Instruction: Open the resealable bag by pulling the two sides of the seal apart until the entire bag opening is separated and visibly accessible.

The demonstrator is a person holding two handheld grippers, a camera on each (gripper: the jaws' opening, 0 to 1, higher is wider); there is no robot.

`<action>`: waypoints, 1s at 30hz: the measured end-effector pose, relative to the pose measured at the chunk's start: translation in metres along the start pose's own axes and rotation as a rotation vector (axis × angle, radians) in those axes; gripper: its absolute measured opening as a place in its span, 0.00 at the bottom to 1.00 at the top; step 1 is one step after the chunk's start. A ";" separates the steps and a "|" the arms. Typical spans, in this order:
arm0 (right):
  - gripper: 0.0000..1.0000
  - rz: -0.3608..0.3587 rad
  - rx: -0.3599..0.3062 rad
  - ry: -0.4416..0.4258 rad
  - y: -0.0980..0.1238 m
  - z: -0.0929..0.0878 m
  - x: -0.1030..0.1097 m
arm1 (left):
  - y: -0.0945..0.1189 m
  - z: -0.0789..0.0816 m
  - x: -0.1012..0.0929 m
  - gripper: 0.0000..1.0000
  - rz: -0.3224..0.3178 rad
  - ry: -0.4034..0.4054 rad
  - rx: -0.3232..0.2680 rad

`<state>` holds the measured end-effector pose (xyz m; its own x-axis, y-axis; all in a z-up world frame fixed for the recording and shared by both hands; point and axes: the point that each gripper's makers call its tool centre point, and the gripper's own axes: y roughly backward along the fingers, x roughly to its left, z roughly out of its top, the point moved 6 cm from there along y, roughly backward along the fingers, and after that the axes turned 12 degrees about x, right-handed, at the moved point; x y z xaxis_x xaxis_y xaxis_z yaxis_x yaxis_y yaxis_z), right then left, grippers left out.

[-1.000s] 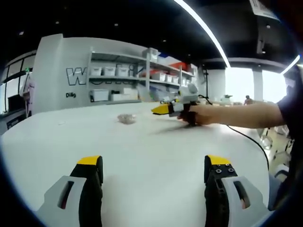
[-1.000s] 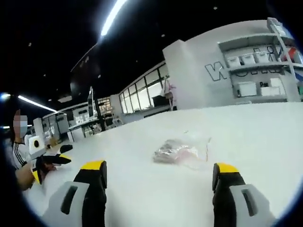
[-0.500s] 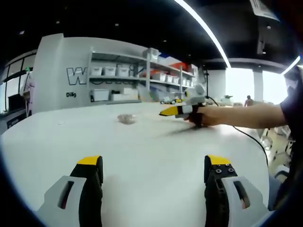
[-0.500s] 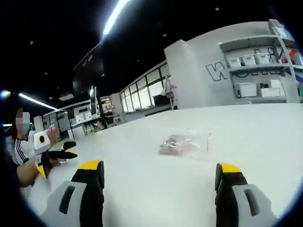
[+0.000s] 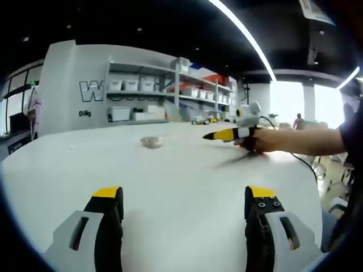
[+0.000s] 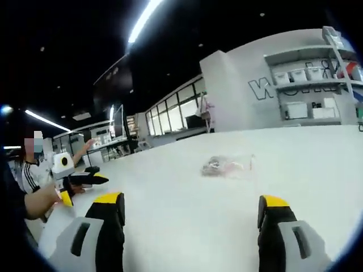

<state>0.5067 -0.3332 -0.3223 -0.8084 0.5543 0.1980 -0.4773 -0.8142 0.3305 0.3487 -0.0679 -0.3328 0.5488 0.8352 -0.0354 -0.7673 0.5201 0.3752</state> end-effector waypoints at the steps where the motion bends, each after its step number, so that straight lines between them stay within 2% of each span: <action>1: 0.99 -0.002 -0.002 0.001 0.002 -0.001 0.000 | 0.000 0.000 -0.001 0.87 0.001 -0.001 0.002; 22: 0.99 -0.014 -0.010 0.006 0.030 -0.015 0.021 | 0.000 -0.002 -0.003 0.87 0.003 -0.001 0.008; 26: 1.00 -0.026 0.025 0.056 0.038 -0.024 0.031 | 0.000 -0.002 -0.003 0.88 0.005 -0.004 0.008; 27: 1.00 -0.037 0.044 0.063 0.038 -0.028 0.033 | 0.000 -0.002 -0.002 0.88 0.007 -0.005 0.009; 29: 1.00 -0.077 0.064 0.134 0.038 -0.031 0.032 | -0.001 -0.002 -0.002 0.88 0.011 -0.012 0.015; 30: 1.00 -0.075 0.065 0.129 0.037 -0.032 0.035 | -0.001 -0.003 -0.002 0.88 0.012 -0.014 0.015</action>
<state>0.4497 -0.3495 -0.3324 -0.8106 0.5833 0.0516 -0.5186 -0.7560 0.3995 0.3477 -0.0692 -0.3354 0.5441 0.8388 -0.0182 -0.7688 0.5071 0.3896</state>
